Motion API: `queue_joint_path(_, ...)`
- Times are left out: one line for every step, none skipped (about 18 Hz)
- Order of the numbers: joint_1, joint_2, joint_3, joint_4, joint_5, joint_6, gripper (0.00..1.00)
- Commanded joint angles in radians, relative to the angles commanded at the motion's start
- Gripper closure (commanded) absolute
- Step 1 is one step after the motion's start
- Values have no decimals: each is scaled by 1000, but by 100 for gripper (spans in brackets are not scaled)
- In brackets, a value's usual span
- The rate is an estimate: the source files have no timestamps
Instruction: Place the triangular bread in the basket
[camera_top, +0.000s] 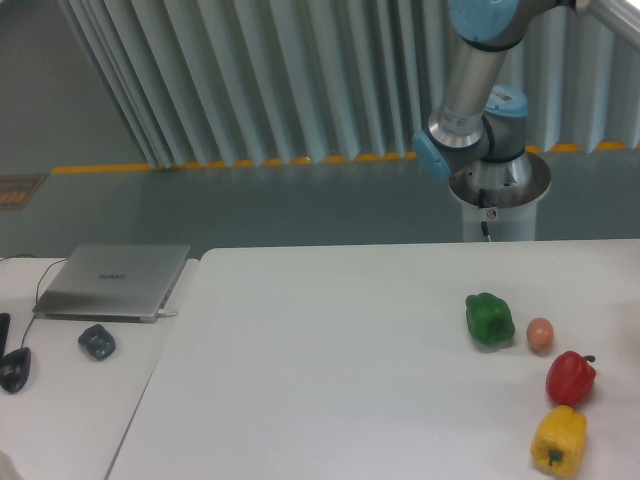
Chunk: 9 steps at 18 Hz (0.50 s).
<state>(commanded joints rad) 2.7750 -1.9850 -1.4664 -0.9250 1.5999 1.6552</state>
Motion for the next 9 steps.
queue_joint_path(0, 0, 0, 3, 0, 3, 0)
queue_joint_path(-2, 0, 0, 3, 5, 3, 0)
queue_joint_path(-3, 0, 0, 2, 9, 3, 0)
queue_joint_path(-5, 5, 0, 0, 23, 6, 0)
queue_joint_path(-9, 6, -2, -1, 31, 11, 0)
queue_joint_path(-9, 12, -2, -5, 31, 12, 0)
queue_joint_path(-11, 17, -3, -6, 31, 14, 0)
queue_joint_path(-17, 20, -3, -9, 31, 12, 0)
queue_joint_path(-29, 23, -3, -12, 32, 12, 0)
